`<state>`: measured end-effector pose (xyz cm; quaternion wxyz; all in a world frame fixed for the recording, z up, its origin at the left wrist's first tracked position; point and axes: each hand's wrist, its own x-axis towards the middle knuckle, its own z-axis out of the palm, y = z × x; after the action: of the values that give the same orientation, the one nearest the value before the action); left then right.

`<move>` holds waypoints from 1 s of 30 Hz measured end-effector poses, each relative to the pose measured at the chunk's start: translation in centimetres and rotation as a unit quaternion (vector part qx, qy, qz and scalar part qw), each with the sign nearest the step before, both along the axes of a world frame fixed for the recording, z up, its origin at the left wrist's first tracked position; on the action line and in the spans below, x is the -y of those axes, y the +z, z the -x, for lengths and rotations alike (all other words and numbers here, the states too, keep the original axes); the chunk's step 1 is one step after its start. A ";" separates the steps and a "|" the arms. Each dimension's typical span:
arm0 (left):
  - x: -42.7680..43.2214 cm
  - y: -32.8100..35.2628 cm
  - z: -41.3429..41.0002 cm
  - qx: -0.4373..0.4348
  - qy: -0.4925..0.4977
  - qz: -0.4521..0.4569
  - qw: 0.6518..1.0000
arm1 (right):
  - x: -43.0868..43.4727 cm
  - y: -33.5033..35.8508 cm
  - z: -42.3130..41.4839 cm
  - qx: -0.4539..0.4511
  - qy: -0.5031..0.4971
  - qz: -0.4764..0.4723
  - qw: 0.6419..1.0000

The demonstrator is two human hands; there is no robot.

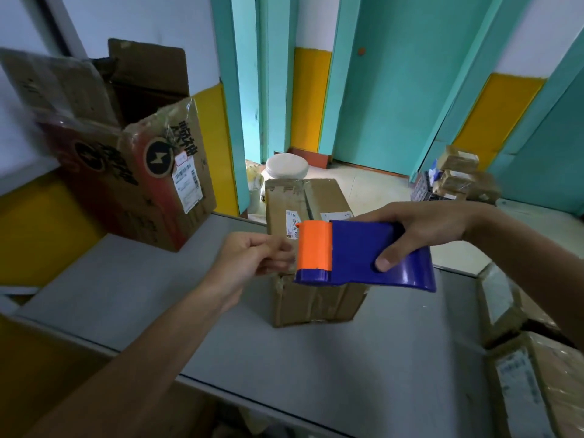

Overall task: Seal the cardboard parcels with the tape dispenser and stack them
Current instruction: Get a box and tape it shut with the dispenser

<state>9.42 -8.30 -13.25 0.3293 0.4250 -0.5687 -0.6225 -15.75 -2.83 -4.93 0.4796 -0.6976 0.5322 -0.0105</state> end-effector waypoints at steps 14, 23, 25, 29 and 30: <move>-0.7 -4.7 -2.0 0.118 0.086 0.100 0.984 | 0.4 1.1 2.3 -0.135 -0.018 -0.098 0.986; 0.0 -5.9 -0.4 0.252 0.084 0.205 0.942 | 1.7 -0.3 2.5 -0.178 -0.034 -0.116 0.977; 0.6 -7.7 -1.1 0.327 0.072 0.182 0.924 | 1.9 -0.7 2.7 -0.183 -0.031 -0.118 0.976; 0.4 -11.0 -4.3 0.371 0.022 0.032 0.928 | 1.7 -0.8 3.1 -0.179 -0.033 -0.116 0.976; 0.7 -10.5 -4.5 0.352 0.044 0.052 0.934 | 1.7 -1.0 3.2 -0.173 -0.034 -0.113 0.978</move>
<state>13.88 -8.98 -23.79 0.1568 0.6234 -0.6609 -0.3873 -18.94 -4.49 -5.88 0.4554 -0.6116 0.6282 0.1544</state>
